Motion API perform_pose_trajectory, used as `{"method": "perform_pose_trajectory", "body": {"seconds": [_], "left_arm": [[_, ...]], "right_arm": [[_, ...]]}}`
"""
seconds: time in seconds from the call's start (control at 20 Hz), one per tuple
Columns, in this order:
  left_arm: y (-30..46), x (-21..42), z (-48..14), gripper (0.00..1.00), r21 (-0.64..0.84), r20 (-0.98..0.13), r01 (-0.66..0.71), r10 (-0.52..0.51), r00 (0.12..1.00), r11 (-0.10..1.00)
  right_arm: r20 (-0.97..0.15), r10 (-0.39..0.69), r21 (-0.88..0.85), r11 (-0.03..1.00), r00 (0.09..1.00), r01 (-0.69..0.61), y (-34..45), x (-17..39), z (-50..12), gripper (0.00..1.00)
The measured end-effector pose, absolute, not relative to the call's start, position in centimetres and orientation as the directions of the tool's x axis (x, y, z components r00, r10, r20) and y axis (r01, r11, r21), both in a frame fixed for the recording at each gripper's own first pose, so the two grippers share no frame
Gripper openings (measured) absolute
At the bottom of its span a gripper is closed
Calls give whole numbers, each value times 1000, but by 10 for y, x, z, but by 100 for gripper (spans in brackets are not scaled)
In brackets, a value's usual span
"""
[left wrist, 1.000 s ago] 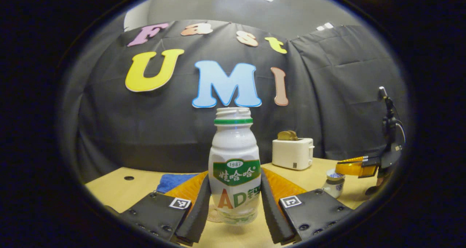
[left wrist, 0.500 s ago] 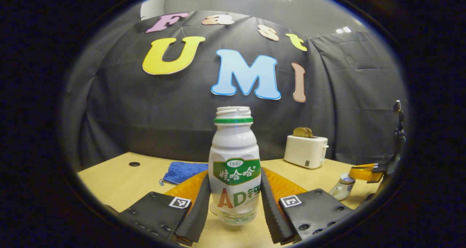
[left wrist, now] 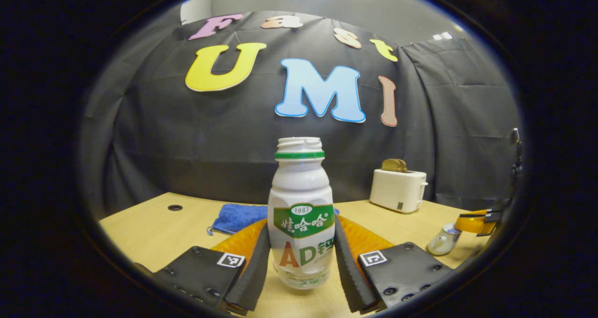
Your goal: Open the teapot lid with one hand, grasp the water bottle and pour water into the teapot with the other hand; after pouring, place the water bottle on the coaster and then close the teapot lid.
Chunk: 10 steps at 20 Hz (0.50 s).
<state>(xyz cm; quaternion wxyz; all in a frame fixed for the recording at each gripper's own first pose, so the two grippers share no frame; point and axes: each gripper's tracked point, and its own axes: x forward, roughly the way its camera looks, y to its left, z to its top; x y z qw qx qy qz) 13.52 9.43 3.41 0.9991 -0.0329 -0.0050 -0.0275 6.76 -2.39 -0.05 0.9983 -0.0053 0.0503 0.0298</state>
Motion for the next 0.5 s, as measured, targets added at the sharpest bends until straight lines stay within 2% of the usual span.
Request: {"method": "perform_pose_trajectory", "body": {"seconds": [0.05, 0.1, 0.15, 0.2, 0.25, 0.3, 0.4, 0.5], "left_arm": [[96, 140, 35, 77, -51, 8, 50, -49, 999, 997], [97, 144, 35, 74, -47, 4, 47, -47, 999, 998], [97, 148, 35, 74, -63, -1, 49, -49, 999, 997], [97, 154, 34, 79, -90, -7, 58, -59, 998, 994], [97, 161, 30, 74, -112, -17, 64, -66, 998, 992], [100, 169, 24, 74, -114, -29, 57, -61, 998, 992], [109, 185, 14, 78, -87, -55, 30, -35, 998, 996], [108, 195, 8, 77, -75, -64, 35, -39, 997, 997]], "right_arm": [[-81, 59, -14, 998, 995, -60, -23, 65, 3, 34], [-57, 50, -22, 998, 997, -51, -24, 62, 7, 43], [-38, 52, -28, 998, 998, -53, -21, 57, 10, 49], [-21, 63, -34, 997, 998, -64, -16, 52, 13, 49], [-11, 74, -42, 996, 997, -74, -12, 49, 13, 55], [3, 79, -56, 995, 997, -78, -9, 47, 16, 57], [12, 88, -75, 993, 996, -87, -7, 47, 17, 56], [-6, 95, -74, 993, 995, -95, -6, 49, 12, 56]]}}
